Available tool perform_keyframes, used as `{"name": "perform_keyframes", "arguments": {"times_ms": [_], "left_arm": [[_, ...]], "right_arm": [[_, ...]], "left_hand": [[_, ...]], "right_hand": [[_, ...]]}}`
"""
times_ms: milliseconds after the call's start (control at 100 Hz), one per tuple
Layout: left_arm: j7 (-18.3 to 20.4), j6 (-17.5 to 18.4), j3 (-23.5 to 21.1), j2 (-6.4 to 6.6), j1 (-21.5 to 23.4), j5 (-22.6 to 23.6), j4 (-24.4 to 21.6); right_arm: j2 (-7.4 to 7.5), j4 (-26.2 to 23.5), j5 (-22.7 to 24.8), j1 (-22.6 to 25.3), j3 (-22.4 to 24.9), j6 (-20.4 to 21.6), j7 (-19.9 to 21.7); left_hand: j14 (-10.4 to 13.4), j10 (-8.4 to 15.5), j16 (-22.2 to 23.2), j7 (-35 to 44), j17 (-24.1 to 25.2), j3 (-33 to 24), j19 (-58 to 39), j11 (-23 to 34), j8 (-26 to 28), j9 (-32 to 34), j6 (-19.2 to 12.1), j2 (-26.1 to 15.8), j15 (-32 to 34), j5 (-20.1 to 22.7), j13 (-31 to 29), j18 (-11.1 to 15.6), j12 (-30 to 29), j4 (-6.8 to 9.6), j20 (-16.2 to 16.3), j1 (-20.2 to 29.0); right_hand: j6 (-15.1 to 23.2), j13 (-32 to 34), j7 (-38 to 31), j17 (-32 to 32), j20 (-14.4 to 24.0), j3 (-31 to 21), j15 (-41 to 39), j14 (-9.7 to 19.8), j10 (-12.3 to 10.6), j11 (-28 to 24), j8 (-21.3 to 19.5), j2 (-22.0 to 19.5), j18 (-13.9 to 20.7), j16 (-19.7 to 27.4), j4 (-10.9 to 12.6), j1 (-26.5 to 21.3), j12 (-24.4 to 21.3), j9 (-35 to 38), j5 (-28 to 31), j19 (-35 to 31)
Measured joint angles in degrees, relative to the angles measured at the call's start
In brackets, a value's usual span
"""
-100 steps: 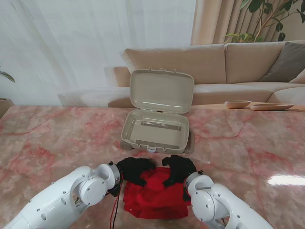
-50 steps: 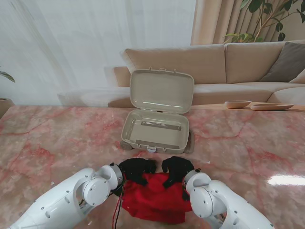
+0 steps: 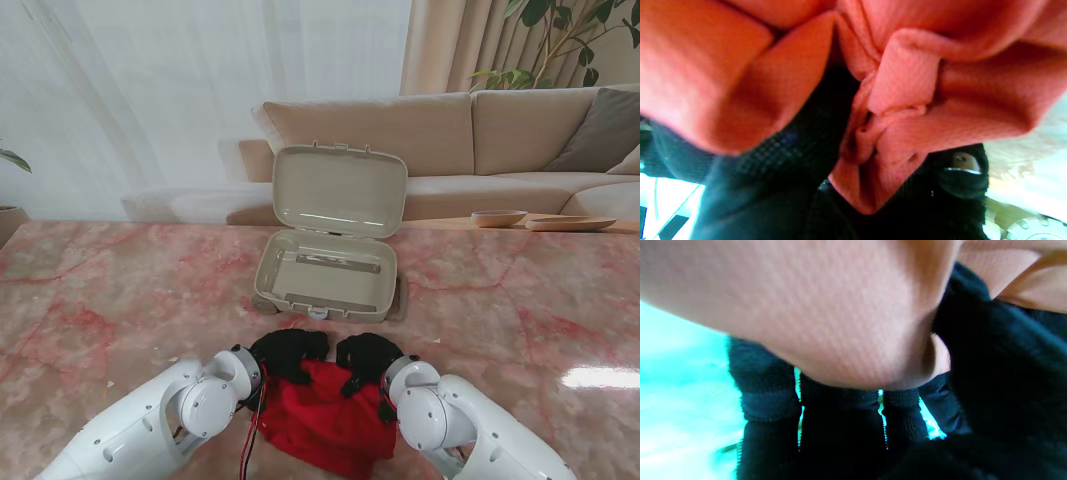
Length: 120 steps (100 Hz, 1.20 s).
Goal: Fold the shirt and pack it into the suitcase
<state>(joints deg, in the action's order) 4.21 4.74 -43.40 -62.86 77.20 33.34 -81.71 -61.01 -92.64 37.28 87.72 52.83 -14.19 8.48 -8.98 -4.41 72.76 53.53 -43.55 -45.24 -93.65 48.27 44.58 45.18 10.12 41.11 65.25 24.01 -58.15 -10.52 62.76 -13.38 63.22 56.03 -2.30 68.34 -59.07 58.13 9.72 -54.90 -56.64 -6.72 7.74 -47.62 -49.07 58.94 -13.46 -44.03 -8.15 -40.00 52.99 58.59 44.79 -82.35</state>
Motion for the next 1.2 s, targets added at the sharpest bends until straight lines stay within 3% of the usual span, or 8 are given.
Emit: {"name": "perform_keyframes", "arguments": {"times_ms": [170, 240, 390, 640, 720, 900, 990, 1200], "left_arm": [[-0.17, 0.71, -0.61, -0.18, 0.52, -0.44, 0.00], [-0.20, 1.12, -1.06, -0.24, 0.87, -0.91, 0.02], [-0.67, 1.81, -2.38, -0.44, 1.91, -1.43, -0.23], [-1.99, 2.33, -4.66, -0.85, 3.73, -3.40, -1.79], [-2.40, 2.50, -5.35, -0.94, 4.21, -3.55, -2.49], [-2.65, 3.38, -7.25, -0.97, 5.58, -3.96, -4.52], [-3.06, 3.89, -7.80, -0.96, 6.08, -3.91, -5.18], [-3.21, 4.56, -9.55, -0.90, 7.28, -3.80, -7.33]], "right_arm": [[-0.14, 0.44, -1.66, 0.48, 1.34, 3.10, 1.05], [-0.15, 0.69, -1.20, 0.72, 1.76, 4.99, 0.90], [-0.51, 1.29, -0.44, 1.43, 2.29, 6.96, -2.73], [-0.90, 0.79, 2.27, 2.71, 3.59, 8.93, -4.71], [-0.94, 0.28, 2.74, 3.19, 3.98, 9.25, -5.70], [-1.23, -1.19, 4.99, 4.79, 5.23, 10.42, -9.41], [-1.37, -1.71, 5.71, 5.38, 5.60, 11.04, -11.16], [-1.57, -3.44, 8.39, 6.43, 6.73, 12.55, -13.47]], "left_hand": [[0.39, 0.00, 0.28, 0.76, -1.12, -1.87, -0.51, 0.73, 0.66, 0.00, -0.39, 0.66, 0.55, 0.00, -1.17, 0.00, 0.59, 0.08, -0.62, -0.01], [0.48, 0.00, 0.37, 1.27, -1.45, -1.89, -0.52, 0.74, 0.70, 0.00, -0.41, 0.67, 0.58, 0.00, -1.19, 0.00, 0.88, 1.25, -0.63, -0.01], [0.79, 0.00, 0.79, 1.55, -3.09, -3.11, -0.62, 1.03, 1.37, 0.00, -0.65, 0.81, 0.73, 0.73, -1.49, 0.00, 1.24, 1.82, -0.66, -0.04], [1.70, 0.00, 1.05, 1.96, -5.07, -4.29, -1.13, 1.47, 2.14, 0.00, -1.04, 1.37, 1.42, 0.75, -2.64, 0.03, 1.79, 3.07, -0.73, -0.67], [1.71, 0.00, 1.13, 1.97, -5.30, -4.32, -1.15, 1.47, 2.16, 0.00, -1.05, 1.37, 1.43, 0.75, -2.66, 0.04, 1.80, 3.12, -0.73, -0.67], [1.73, 0.00, 1.23, 1.97, -5.42, -4.34, -1.19, 1.49, 2.18, 0.00, -1.05, 1.37, 2.05, 0.75, -2.76, 0.04, 2.13, 4.95, -0.74, -0.67], [1.73, -0.12, 1.23, 1.97, -6.01, -4.38, -1.21, 1.93, 2.19, 0.00, -1.05, 1.38, 2.06, 0.75, -3.82, 0.04, 2.52, 5.55, -0.77, -0.67], [1.73, -0.18, 1.26, 1.97, -6.06, -4.42, -1.22, 1.94, 2.20, 0.01, -1.06, 1.39, 2.07, 0.75, -3.84, 0.04, 2.71, 5.60, -1.26, -0.67]], "right_hand": [[0.62, 0.64, -4.16, 0.00, -1.49, -3.08, -2.96, 0.67, -1.02, -1.25, -0.11, 0.39, -0.31, 0.00, 0.00, -1.32, 1.29, 1.26, -0.23, -0.01], [0.63, 0.64, -4.92, 0.00, -2.41, -4.34, -4.78, 0.90, -1.26, -2.12, -0.15, 1.00, -0.51, 0.00, 0.00, -1.52, 2.04, 1.35, -0.23, -0.01], [0.91, 0.72, -5.71, -1.35, -8.86, -8.56, -8.22, 0.91, -1.37, -3.36, -1.38, 4.56, -1.46, -0.49, 0.00, -1.58, 3.53, 1.91, 0.87, -0.01], [1.42, 0.76, -7.09, -3.40, -13.52, -11.40, -12.19, 0.91, -1.38, -4.41, -2.32, 6.18, -2.92, -0.77, 0.05, -1.58, 4.97, 2.55, 1.83, 3.05], [1.43, 1.49, -7.60, -1.44, -13.43, -11.72, -14.12, 1.00, -1.23, -5.32, -3.03, 6.63, -2.92, -1.30, 1.77, -1.81, 5.61, 2.61, 1.88, 3.75], [1.44, 2.13, -8.21, 0.17, -12.43, -12.47, -16.49, 1.46, -0.74, -6.07, -3.80, 7.30, -3.03, -1.99, 1.85, -2.34, 6.54, 2.61, 1.93, 2.50], [1.44, 2.13, -8.29, -3.16, -16.46, -13.65, -18.06, 1.46, -0.48, -6.56, -3.84, 8.21, -2.59, -2.08, 2.50, -2.48, 7.18, 2.61, 2.00, 7.19], [2.32, 2.67, -8.78, -3.72, -17.24, -14.38, -19.63, 1.47, -0.13, -7.14, -3.86, 9.96, -2.98, -2.18, 3.73, -3.10, 7.79, 2.64, 2.87, 7.71]]}}
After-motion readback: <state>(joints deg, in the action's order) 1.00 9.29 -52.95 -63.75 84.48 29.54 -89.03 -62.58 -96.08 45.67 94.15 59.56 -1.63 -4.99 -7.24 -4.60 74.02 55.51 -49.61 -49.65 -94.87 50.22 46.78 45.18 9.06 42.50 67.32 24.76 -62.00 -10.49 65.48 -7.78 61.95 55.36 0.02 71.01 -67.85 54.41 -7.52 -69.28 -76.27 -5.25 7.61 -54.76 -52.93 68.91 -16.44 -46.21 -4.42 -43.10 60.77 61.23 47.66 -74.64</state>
